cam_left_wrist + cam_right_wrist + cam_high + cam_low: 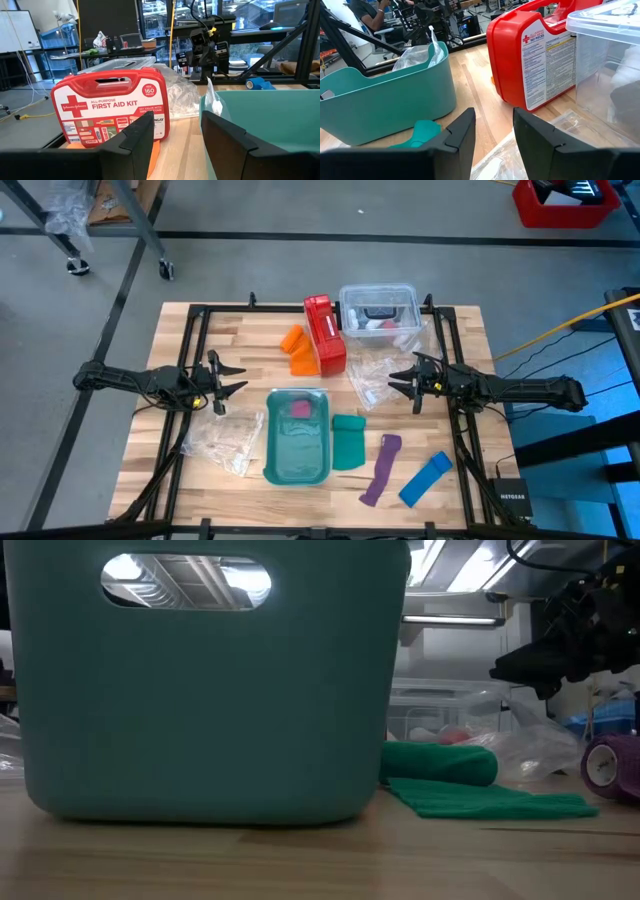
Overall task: Roll bandage
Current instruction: Roll the orange bandage
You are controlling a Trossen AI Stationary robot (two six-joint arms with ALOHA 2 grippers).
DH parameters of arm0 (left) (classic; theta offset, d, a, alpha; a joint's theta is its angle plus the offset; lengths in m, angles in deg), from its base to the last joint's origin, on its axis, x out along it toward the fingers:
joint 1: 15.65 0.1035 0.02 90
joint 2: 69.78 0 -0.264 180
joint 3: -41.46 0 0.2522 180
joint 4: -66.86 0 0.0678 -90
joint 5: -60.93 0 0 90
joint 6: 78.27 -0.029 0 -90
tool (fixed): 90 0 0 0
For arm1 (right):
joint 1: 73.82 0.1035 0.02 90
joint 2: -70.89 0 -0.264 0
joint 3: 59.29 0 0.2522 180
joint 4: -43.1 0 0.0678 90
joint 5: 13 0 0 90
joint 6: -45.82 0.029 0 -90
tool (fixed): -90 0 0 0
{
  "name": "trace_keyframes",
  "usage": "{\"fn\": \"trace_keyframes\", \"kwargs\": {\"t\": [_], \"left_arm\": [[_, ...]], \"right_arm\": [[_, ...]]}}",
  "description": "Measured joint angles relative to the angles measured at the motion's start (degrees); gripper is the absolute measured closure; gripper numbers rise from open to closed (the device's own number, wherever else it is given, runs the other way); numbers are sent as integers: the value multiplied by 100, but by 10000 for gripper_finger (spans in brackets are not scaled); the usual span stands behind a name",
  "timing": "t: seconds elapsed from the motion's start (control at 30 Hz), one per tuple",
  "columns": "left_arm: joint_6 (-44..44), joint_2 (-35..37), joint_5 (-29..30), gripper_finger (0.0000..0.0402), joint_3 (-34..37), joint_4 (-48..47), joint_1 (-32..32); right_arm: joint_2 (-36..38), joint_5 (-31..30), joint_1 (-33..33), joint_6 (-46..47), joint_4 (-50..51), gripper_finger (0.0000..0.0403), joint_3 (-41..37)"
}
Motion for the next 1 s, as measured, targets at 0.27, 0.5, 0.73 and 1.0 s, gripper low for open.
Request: {"fn": "trace_keyframes", "kwargs": {"t": [0.27,0.5,0.73,1.0], "left_arm": [[0,0,1,244,-1,-1,0],[-10,0,2,244,0,-2,0],[-17,0,2,244,-2,5,0],[234,0,2,244,0,1124,0]], "right_arm": [[0,0,0,0,0,267,0],[0,2,0,0,1,267,0],[0,2,0,72,0,267,0],[0,2,-2,79,-2,267,0]]}}
